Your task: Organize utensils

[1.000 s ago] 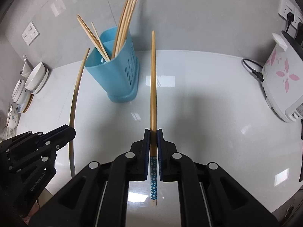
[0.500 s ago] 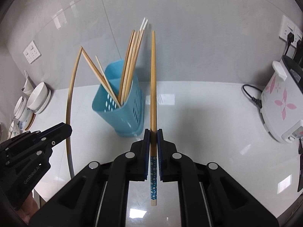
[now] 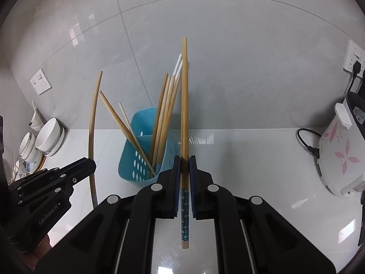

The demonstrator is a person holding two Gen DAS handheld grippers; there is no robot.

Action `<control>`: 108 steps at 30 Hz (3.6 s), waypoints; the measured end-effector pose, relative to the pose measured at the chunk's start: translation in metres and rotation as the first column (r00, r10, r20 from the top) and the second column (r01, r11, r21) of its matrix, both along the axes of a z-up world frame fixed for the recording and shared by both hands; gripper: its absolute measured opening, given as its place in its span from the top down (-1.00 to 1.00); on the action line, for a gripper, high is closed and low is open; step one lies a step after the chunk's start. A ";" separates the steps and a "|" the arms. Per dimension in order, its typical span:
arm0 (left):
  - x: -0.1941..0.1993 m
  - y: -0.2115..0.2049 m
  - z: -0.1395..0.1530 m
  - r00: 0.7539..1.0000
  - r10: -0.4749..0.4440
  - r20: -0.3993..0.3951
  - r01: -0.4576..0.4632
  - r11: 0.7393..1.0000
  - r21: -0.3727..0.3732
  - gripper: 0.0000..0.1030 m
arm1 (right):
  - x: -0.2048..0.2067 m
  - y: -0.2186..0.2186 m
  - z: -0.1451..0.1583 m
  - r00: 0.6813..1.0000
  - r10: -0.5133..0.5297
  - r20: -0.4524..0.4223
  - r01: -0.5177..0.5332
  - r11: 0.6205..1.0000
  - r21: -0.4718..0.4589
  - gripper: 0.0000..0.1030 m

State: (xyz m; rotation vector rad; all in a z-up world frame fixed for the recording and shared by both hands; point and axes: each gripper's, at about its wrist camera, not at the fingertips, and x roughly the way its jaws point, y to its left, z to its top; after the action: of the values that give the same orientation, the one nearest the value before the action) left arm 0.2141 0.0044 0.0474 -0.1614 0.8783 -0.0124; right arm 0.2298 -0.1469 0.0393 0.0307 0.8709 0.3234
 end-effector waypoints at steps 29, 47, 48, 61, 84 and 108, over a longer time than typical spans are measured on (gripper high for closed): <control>0.056 0.026 0.001 0.947 -0.013 0.321 0.049 0.993 -0.104 0.87 | 0.044 0.012 -0.001 0.998 -0.012 0.059 0.006 0.996 0.090 0.87; 0.056 0.014 -0.034 0.948 -0.053 0.313 0.065 0.998 -0.027 0.87 | 0.044 0.015 -0.015 0.999 -0.003 0.032 0.001 0.996 0.089 0.87; 0.057 0.014 -0.035 0.950 -0.053 0.307 0.065 0.997 -0.029 0.87 | 0.043 0.015 -0.016 1.000 -0.001 0.031 -0.001 0.996 0.089 0.87; 0.042 0.024 -0.034 0.975 -0.005 0.221 -0.008 0.998 0.059 -0.05 | 0.042 0.014 -0.014 0.999 0.007 0.040 -0.011 0.995 0.101 0.86; 0.013 0.074 -0.046 0.993 0.088 0.078 -0.093 0.994 0.061 -0.88 | 0.054 0.029 -0.025 0.999 0.033 0.020 -0.035 0.993 0.109 0.58; 0.010 0.093 -0.072 0.994 0.106 -0.014 -0.105 0.993 0.049 -0.88 | 0.087 0.014 -0.154 0.925 -0.128 -0.358 0.090 0.989 -0.119 0.12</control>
State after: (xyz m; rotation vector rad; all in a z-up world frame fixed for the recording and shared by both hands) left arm 0.2246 0.0974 -0.0246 -0.1631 0.8851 0.1089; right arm 0.3172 -0.1333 -0.1146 0.0465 1.2504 0.1694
